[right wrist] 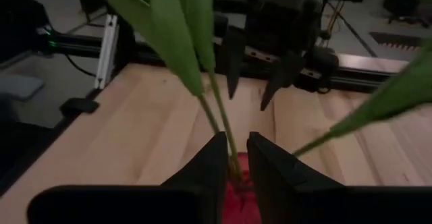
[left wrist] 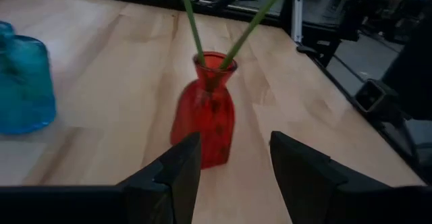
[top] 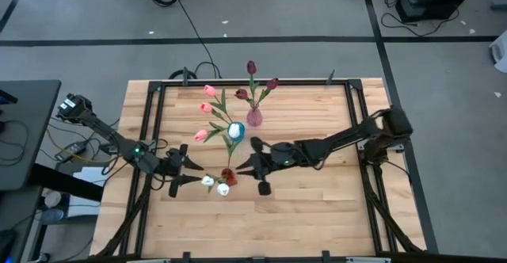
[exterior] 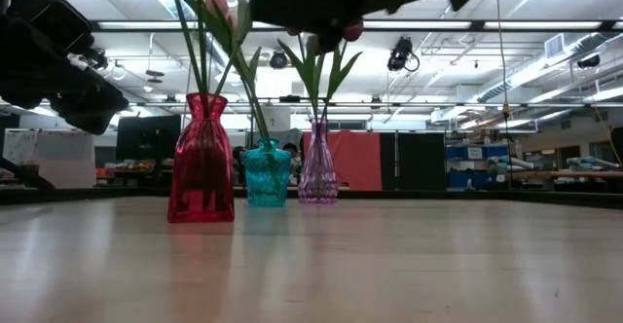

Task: Sort flowers into vase by color
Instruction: Return to Home Position

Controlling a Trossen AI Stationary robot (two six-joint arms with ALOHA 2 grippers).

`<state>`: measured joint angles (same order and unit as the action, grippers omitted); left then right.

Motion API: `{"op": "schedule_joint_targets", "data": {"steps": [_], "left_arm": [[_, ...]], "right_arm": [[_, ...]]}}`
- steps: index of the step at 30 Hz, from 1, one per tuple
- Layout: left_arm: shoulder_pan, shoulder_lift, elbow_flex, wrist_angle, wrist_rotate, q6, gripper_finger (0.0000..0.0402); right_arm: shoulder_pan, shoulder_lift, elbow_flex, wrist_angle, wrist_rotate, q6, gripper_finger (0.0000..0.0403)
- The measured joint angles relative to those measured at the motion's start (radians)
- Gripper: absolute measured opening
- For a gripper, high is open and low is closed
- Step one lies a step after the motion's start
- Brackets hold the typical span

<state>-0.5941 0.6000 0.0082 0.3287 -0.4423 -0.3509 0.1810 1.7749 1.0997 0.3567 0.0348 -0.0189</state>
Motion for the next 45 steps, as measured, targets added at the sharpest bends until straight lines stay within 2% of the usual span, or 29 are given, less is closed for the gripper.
{"op": "schedule_joint_targets", "data": {"steps": [3,9,12,18,29,39,45], "left_arm": [[0.0,-0.01,0.0,-0.003,-0.025,0.009,0.0184],[0.0,-0.022,0.0,-0.012,-0.089,0.035,0.0184],[0.0,-0.022,0.0,-0.012,-0.111,0.036,0.0184],[0.0,-0.027,0.0,-0.012,-0.128,0.041,0.0184],[0.0,-0.026,0.0,-0.017,-0.191,0.041,0.0184],[0.0,-0.026,0.0,-0.049,-0.237,0.023,0.0184],[0.0,-0.025,0.0,-0.103,-0.241,-0.047,0.0184]], "right_arm": [[0.001,-0.077,-0.098,0.05,0.057,0.011,0.0071],[-0.012,-0.23,-0.373,0.319,0.129,0.045,0.0071],[-0.037,-0.302,-0.49,0.388,0.13,0.073,0.0071],[-0.102,-0.482,-0.656,0.395,0.071,0.166,0.0071],[-0.124,-0.859,-0.885,0.39,0.101,0.185,0.0071],[-0.124,-1.006,-1.01,0.383,0.127,0.218,0.0071],[-0.125,-1.097,-1.074,0.382,0.129,0.209,0.0071]]}}
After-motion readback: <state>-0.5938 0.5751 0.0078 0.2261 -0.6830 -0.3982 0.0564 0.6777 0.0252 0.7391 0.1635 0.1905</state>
